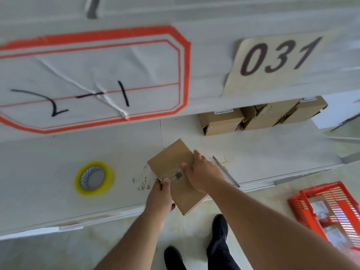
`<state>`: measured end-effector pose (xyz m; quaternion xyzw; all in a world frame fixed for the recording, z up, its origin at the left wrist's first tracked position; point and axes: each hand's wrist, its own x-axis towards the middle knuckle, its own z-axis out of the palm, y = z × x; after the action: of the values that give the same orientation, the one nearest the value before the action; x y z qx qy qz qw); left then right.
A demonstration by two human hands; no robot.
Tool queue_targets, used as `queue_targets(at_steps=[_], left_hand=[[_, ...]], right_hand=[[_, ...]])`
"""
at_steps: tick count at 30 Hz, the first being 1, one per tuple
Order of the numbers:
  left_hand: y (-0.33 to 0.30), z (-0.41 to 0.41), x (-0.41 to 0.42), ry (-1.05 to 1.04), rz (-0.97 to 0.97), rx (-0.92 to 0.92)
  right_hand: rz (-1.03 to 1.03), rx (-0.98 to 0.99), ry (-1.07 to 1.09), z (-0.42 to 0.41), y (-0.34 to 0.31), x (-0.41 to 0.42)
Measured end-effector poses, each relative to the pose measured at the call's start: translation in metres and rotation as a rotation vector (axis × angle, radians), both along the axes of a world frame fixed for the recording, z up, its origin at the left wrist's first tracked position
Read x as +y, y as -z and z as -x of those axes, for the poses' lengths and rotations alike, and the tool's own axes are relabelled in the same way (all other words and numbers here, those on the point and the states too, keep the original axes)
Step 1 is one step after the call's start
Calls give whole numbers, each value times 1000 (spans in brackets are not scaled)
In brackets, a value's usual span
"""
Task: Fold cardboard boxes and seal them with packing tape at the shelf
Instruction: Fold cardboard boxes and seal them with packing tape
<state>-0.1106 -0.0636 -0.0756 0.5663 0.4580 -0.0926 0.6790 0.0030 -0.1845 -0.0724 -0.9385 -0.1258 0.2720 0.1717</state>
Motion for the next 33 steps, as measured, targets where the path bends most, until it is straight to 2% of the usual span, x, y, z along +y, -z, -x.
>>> queue_targets(at_steps=[4, 8, 11, 13, 16, 18, 22, 23, 24, 27, 30, 33], left_hand=[[-5, 2, 7, 81, -43, -26], [-16, -1, 14, 376, -466, -155], [-21, -9, 18, 613, -953, -311], [-15, -12, 22, 840, -1267, -424], [-3, -13, 24, 1165, -1459, -555], [5, -10, 18, 1247, -1526, -559], [8, -7, 12, 1232, -1568, -668], [7, -6, 14, 1240, -1577, -704], [5, -5, 16, 1259, -1574, -740], [3, 1, 24, 1244, -1537, -809], [0, 10, 43, 1122, -1500, -811], [1, 24, 61, 1111, -1495, -789]], right_hand=[[-129, 33, 148, 22, -2, -12], [-438, 136, 448, 39, -4, -14], [-816, 556, 892, 44, -6, -14], [-983, 831, 1083, 49, -3, -19], [-1056, 997, 1207, 54, -4, -28], [-993, 846, 1216, 55, -9, -35], [-516, -27, 902, 47, -24, -67], [-453, -161, 777, 43, -31, -75], [-400, -206, 658, 36, -36, -79], [-308, -55, 443, 20, -36, -77], [-263, -35, 389, 24, -33, -76], [-294, -41, 398, 29, -32, -82]])
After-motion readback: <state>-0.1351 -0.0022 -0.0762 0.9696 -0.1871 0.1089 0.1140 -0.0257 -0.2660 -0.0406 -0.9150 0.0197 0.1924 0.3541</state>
